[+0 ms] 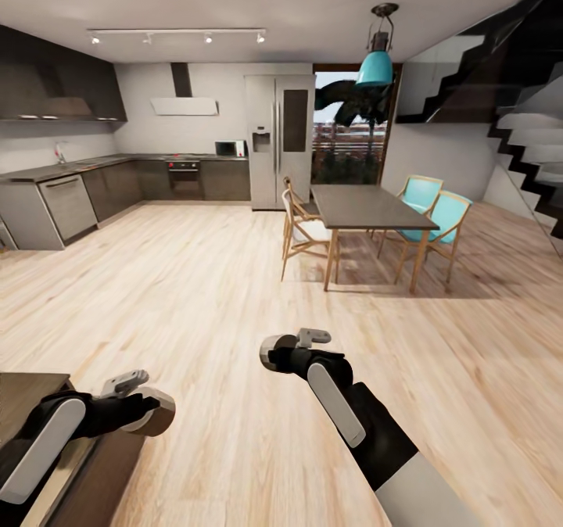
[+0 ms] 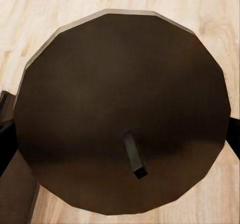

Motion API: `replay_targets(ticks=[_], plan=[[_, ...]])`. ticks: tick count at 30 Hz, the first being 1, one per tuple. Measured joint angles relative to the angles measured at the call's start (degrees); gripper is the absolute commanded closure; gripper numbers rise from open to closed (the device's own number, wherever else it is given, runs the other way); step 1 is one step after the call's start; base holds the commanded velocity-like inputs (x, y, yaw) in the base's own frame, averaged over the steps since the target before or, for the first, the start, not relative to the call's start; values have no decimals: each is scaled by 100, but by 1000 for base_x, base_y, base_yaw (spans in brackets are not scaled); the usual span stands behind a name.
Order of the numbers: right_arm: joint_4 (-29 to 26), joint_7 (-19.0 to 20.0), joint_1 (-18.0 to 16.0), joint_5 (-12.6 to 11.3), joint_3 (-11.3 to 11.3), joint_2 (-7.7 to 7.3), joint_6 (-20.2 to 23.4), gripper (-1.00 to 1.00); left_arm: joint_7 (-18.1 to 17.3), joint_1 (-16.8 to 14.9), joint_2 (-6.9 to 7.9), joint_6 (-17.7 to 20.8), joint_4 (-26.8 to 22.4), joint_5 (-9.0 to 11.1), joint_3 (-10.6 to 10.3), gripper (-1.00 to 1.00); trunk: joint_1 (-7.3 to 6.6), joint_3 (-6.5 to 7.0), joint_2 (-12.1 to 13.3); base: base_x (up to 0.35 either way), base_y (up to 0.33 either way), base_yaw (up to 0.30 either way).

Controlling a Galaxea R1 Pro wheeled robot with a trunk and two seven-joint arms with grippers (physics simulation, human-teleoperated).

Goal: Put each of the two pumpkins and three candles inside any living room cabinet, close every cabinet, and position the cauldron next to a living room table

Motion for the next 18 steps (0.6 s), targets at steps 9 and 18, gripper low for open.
replay_targets(ticks=[9, 18], plan=[[1, -5, -1, 0, 1, 6, -1, 100, 1, 1, 0, 0, -3, 0, -1, 100, 0, 20, 0, 320, -6, 243], [-2, -5, -1, 2, 0, 4, 8, 100, 0, 1, 0, -1, -9, 1, -58, 100, 2, 51, 0, 216, -53, 267]])
